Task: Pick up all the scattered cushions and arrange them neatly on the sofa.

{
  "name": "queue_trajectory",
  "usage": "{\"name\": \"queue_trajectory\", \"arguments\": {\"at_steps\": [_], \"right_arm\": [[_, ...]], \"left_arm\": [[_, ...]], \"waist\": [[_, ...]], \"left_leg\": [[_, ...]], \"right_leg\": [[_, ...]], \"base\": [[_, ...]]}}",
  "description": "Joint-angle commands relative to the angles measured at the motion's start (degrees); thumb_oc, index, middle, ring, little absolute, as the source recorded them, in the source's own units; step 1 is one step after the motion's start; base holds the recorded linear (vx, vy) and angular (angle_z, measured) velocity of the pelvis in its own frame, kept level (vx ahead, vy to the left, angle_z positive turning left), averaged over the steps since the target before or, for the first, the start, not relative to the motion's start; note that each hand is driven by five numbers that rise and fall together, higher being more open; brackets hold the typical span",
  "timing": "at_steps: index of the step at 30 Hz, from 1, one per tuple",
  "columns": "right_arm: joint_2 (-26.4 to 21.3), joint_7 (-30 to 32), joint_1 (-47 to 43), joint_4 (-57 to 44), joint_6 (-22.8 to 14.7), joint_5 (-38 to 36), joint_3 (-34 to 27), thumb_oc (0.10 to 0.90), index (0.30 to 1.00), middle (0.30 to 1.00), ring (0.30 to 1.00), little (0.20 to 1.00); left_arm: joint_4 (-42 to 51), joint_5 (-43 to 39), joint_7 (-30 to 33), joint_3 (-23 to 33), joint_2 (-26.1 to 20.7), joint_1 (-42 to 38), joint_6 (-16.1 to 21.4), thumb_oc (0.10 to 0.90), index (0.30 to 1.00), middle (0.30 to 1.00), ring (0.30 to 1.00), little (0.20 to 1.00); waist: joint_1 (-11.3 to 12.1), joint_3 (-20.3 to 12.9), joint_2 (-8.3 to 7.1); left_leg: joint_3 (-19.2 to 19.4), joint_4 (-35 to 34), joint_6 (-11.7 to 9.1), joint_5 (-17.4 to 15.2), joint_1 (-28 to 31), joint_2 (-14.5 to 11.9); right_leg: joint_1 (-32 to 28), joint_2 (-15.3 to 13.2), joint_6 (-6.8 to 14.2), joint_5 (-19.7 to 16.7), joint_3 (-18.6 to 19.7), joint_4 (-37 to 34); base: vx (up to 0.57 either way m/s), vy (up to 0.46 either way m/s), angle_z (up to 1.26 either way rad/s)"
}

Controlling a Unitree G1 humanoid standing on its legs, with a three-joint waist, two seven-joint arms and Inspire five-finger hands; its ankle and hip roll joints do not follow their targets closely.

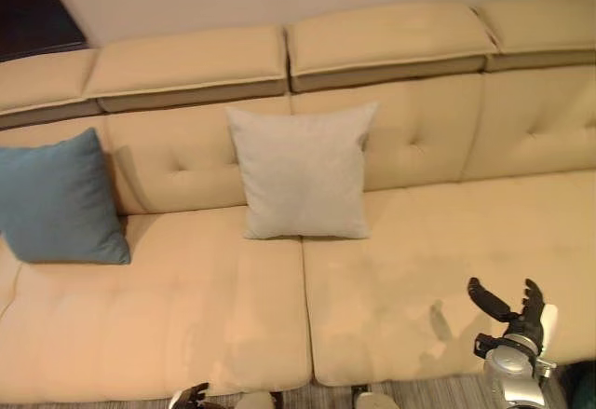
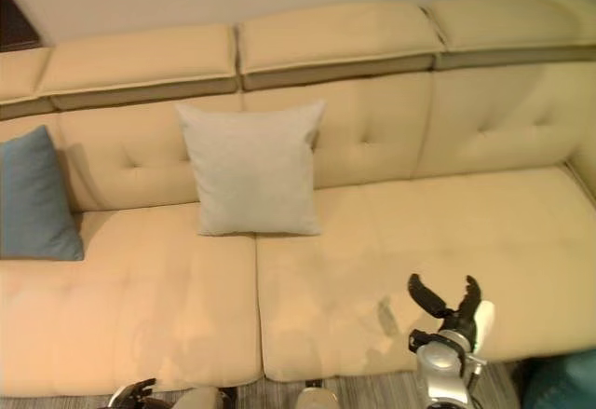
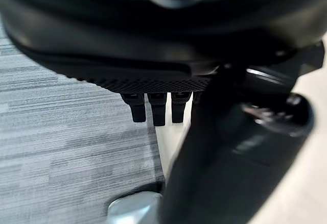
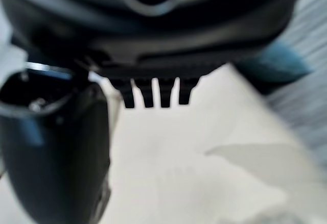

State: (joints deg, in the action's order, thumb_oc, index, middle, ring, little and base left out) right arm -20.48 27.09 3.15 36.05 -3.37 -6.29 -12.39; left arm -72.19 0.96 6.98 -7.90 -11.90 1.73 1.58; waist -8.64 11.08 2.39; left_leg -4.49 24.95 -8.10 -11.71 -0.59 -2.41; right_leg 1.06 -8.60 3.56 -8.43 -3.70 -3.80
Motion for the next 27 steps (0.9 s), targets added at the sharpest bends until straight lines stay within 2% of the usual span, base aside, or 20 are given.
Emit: {"name": "queue_trajectory", "arguments": {"at_steps": [1, 3, 4, 6, 8, 9, 10, 11, 12, 15, 17, 18, 19, 21, 23, 24, 25, 27], "right_arm": [[-1.5, -0.5, -1.4, 1.2, -3.5, -0.7, -0.5, 0.800, 0.900, 0.900, 0.900, 0.900], [0.3, -0.6, 0.7, 0.2, -3.9, -2.4, -0.9, 0.800, 0.900, 0.900, 0.900, 0.900], [2.7, -0.9, 1.1, 1.4, -3.3, -3.9, -0.7, 0.800, 0.900, 0.900, 0.900, 0.900], [4.6, -0.9, 1.2, 2.0, -2.9, -5.4, -0.2, 0.800, 0.900, 0.900, 0.900, 0.900], [5.3, -0.6, 0.7, 2.0, -3.0, -5.8, 1.0, 0.800, 0.900, 0.900, 0.900, 0.900], [5.1, -1.2, -0.2, 4.5, -3.2, -6.7, 1.6, 0.800, 0.900, 0.900, 0.900, 0.900], [5.1, -1.5, -0.3, 5.1, -3.3, -6.8, 1.6, 0.800, 0.900, 0.900, 0.900, 0.900], [5.1, -1.5, -0.3, 5.1, -3.3, -6.8, 1.6, 0.800, 0.900, 0.900, 0.900, 0.900], [4.7, -1.4, -0.4, 4.9, -3.6, -6.7, 1.6, 0.800, 0.900, 0.900, 0.900, 0.900], [4.5, -1.3, -0.8, 4.5, -3.4, -6.0, 1.6, 0.800, 0.900, 0.900, 0.900, 0.900], [4.5, -0.6, -1.1, 4.2, -3.1, -5.6, 1.7, 0.800, 0.900, 0.900, 0.900, 0.900], [4.5, -0.6, -1.1, 4.2, -3.1, -5.6, 1.7, 0.800, 0.900, 0.900, 0.900, 0.900], [4.3, -0.2, -1.8, 3.9, -2.7, -5.2, 2.2, 0.800, 0.900, 0.900, 0.900, 0.900], [3.9, 0.5, -2.5, 3.7, -2.1, -3.8, 2.9, 0.800, 0.900, 0.900, 0.900, 0.900], [3.8, 0.5, -2.5, 2.9, -1.7, -2.7, 3.5, 0.800, 0.900, 0.900, 0.900, 0.900], [3.2, 0.6, -2.9, 2.3, -1.6, -1.4, 4.4, 0.800, 0.900, 0.900, 0.900, 0.900], [3.2, 0.6, -2.9, 2.3, -1.6, -1.4, 4.3, 0.800, 0.900, 0.900, 0.900, 0.900], [3.1, 1.0, -2.5, 1.8, -1.5, -0.7, 5.3, 0.800, 0.900, 0.900, 0.900, 0.900]], "left_arm": [[2.3, 8.7, 0.0, -4.9, 1.1, -0.6, 1.8, 0.800, 0.900, 0.900, 0.900, 0.900], [2.4, 9.8, -0.7, -7.6, 3.2, -2.0, 2.1, 0.800, 0.900, 0.900, 0.900, 0.900], [2.8, 8.2, -0.4, -7.3, 3.6, -3.0, 2.2, 0.800, 0.900, 0.900, 0.900, 0.900], [3.0, 7.6, -0.2, -7.2, 3.2, -3.6, 2.1, 0.800, 0.900, 0.900, 0.900, 0.900], [1.8, 6.3, 0.3, -5.4, 3.1, -3.8, 1.3, 0.800, 0.900, 0.900, 0.900, 0.900], [-0.8, 5.5, 0.9, -3.4, 2.8, -3.6, 0.2, 0.800, 0.900, 0.900, 0.900, 0.900], [-1.9, 6.0, 1.2, -2.6, 2.5, -3.1, -0.3, 0.800, 0.900, 0.900, 0.900, 0.900], [-1.9, 6.0, 1.2, -2.6, 2.5, -3.1, -0.3, 0.800, 0.900, 0.900, 0.900, 0.900], [-3.3, 8.9, 1.2, -2.5, 2.1, -2.4, -1.4, 0.800, 0.900, 0.900, 0.900, 0.900], [-2.9, 13.6, 1.6, -4.0, 1.3, -1.7, -1.7, 0.800, 0.900, 0.900, 0.900, 0.900], [-2.1, 14.0, 1.9, -4.3, 1.0, -2.0, -1.9, 0.800, 0.900, 0.900, 0.900, 0.900], [-2.1, 14.0, 1.9, -4.3, 1.0, -2.0, -1.9, 0.800, 0.900, 0.900, 0.900, 0.900], [-1.1, 14.1, 2.2, -4.6, 1.0, -2.3, -1.9, 0.800, 0.900, 0.900, 0.900, 0.900], [-0.6, 15.4, 2.3, -5.2, 0.9, -2.6, -2.0, 0.800, 0.900, 0.900, 0.900, 0.900], [-0.4, 16.0, 2.4, -5.3, 0.7, -2.7, -2.1, 0.800, 0.900, 0.900, 0.900, 0.900], [-0.2, 17.1, 2.7, -5.7, 0.4, -3.5, -2.1, 0.800, 0.900, 0.900, 0.900, 0.900], [-0.2, 17.1, 2.7, -5.7, 0.4, -3.5, -2.1, 0.800, 0.900, 0.900, 0.900, 0.900], [1.0, 17.9, 4.0, -6.6, -0.3, -5.1, -2.0, 0.800, 0.900, 0.900, 0.900, 0.900]], "waist": [[-1.5, -3.0, -0.89], [-3.8, -2.2, -1.06], [-4.1, -0.9, -2.31], [-3.5, 1.1, -2.71], [-2.4, 2.8, -2.65], [-0.6, 3.3, -2.43], [0.4, 2.9, -1.93], [0.4, 2.8, -2.08], [1.9, 1.9, -1.49], [3.8, -0.6, -1.24], [5.0, -1.6, -1.42], [5.0, -1.6, -1.41], [5.8, -2.2, -1.01], [6.1, -2.7, -0.65], [6.3, -3.0, -0.55], [5.7, -3.2, -0.34], [5.8, -3.2, -0.33], [4.1, -3.1, 0.28]], "left_leg": [[-1.6, -9.3, 4.5, -0.8, 9.4, -1.4], [-0.4, -15.6, 6.1, -6.8, 12.2, -0.1], [-0.2, -17.4, 7.4, -7.1, 11.3, 2.5], [0.6, -17.5, 8.3, -6.1, 9.5, 3.3], [1.9, -18.3, 9.2, -3.2, 6.3, 4.0], [3.8, -19.3, 10.0, -1.0, 4.1, 4.4], [4.8, -20.4, 10.2, -0.3, 3.9, 3.9], [4.8, -20.6, 10.2, 0.0, 3.8, 4.0], [8.0, -21.5, 10.6, 1.4, 2.8, 3.3], [14.2, -22.4, 10.5, 2.4, 1.7, 2.3], [18.1, -21.8, 10.3, 2.1, 1.5, 1.6], [18.1, -21.8, 10.3, 2.1, 1.5, 1.6], [22.0, -21.3, 10.0, 1.1, 1.6, 0.4], [26.6, -21.4, 9.9, 1.3, 1.8, -0.6], [28.6, -21.8, 9.8, 1.4, 2.3, -0.8], [32.1, -21.3, 9.3, 1.6, 3.1, -1.7], [32.2, -21.3, 9.3, 1.6, 3.2, -1.7], [36.0, -19.3, 8.2, 1.5, 4.8, -3.6]], "right_leg": [[9.0, 3.9, 2.3, 9.3, 2.3, 11.6], [12.2, 2.8, 4.6, 5.6, 3.7, 11.6], [14.6, 0.7, 7.0, 0.6, 4.2, 9.0], [15.0, -0.5, 8.1, -1.5, 3.0, 5.8], [15.5, -0.9, 7.2, 1.9, 1.0, 6.9], [13.4, -1.3, 5.7, 4.7, -1.9, 11.3], [12.3, -1.3, 4.7, 6.9, -3.6, 14.3], [12.5, -1.4, 4.7, 6.8, -3.5, 14.4], [9.0, -2.2, 3.7, 10.3, -7.3, 18.4], [2.4, -3.7, 3.6, 13.1, -11.5, 18.9], [-0.5, -5.1, 4.0, 13.0, -15.0, 17.1], [-0.5, -5.1, 4.0, 13.0, -14.9, 17.1], [-2.5, -7.4, 5.3, 12.3, -19.5, 16.3], [-3.6, -9.5, 6.2, 9.8, -23.6, 15.2], [-4.0, -9.8, 6.6, 9.0, -24.3, 14.1], [-4.0, -10.1, 7.3, 7.8, -25.4, 12.3], [-4.0, -10.0, 7.3, 7.7, -25.3, 12.2], [-3.6, -8.7, 7.1, 8.4, -25.2, 9.6]], "base": [[-0.32, 0.324, -0.56], [-0.46, 0.354, -0.23], [-0.64, 0.380, -0.13], [-0.60, 0.250, -0.39], [-0.64, 0.192, -0.85], [-0.58, 0.159, -0.58], [-0.40, 0.104, -0.93], [-0.30, 0.063, -1.14], [-0.26, 0.041, -1.23], [-0.21, -0.006, -1.16], [-0.10, -0.061, -1.64], [-0.03, -0.103, -1.59], [-0.02, -0.137, -1.28], [-0.04, -0.152, -1.67], [0.02, -0.122, -1.56], [0.04, -0.144, -1.33], [0.08, -0.244, -1.13], [0.12, -0.277, -0.77]]}}
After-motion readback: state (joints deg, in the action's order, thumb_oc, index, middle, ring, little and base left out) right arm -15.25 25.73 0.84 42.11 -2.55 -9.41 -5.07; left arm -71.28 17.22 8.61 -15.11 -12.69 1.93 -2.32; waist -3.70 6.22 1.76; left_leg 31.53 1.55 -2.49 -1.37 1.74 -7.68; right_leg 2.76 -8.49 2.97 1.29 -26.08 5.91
